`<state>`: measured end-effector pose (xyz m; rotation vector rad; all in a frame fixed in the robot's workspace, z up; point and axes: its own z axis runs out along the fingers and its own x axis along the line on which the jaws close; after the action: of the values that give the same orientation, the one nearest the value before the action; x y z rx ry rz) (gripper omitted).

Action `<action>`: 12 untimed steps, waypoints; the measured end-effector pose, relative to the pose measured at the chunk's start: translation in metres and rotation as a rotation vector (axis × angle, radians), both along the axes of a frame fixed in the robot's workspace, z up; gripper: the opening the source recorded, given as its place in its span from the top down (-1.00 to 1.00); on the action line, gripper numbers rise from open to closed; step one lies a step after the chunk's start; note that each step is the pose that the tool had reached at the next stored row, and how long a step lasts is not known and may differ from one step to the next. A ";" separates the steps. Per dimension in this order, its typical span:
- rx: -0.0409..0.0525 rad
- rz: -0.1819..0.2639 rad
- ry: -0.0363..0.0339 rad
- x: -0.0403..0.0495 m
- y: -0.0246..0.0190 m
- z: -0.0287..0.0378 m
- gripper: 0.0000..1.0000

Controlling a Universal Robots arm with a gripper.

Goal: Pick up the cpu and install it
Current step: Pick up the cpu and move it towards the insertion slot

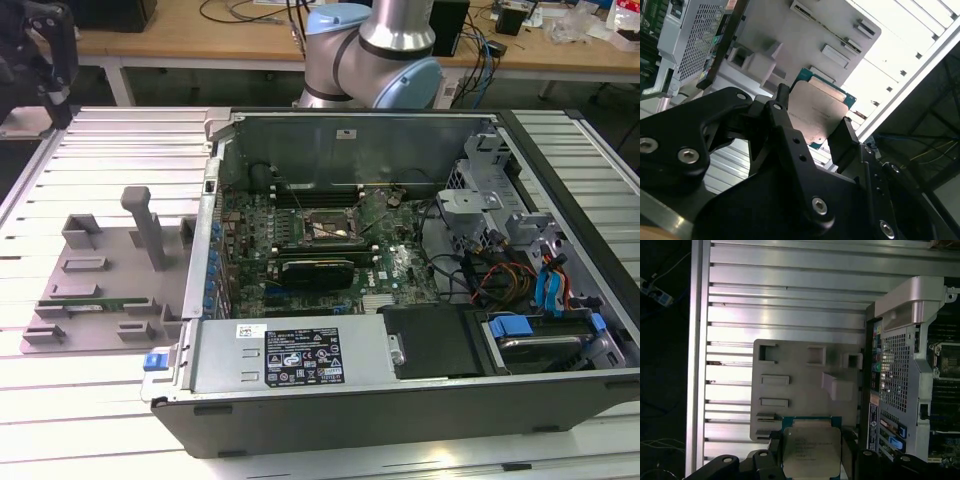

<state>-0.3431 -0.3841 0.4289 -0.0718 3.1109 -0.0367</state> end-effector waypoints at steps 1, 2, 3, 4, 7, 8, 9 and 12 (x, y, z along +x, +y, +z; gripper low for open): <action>0.0000 0.000 0.0000 0.0034 0.0000 0.0000 -0.09; 0.0000 0.000 0.0000 0.0065 0.0000 0.0000 -0.09; 0.0000 0.000 0.0000 0.0086 0.0000 0.0000 -0.09; 0.0001 0.000 -0.0001 0.0098 0.0000 -0.0001 -0.09; 0.0000 0.000 0.0000 0.0123 0.0000 0.0000 -0.09; 0.0000 0.000 0.0000 0.0134 0.0000 -0.0001 -0.09; 0.0000 0.000 0.0000 0.0144 0.0000 -0.0001 -0.09; 0.0000 0.000 0.0000 0.0190 0.0000 -0.0001 -0.09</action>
<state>-0.3241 -0.3841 0.4289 -0.0717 3.1109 -0.0368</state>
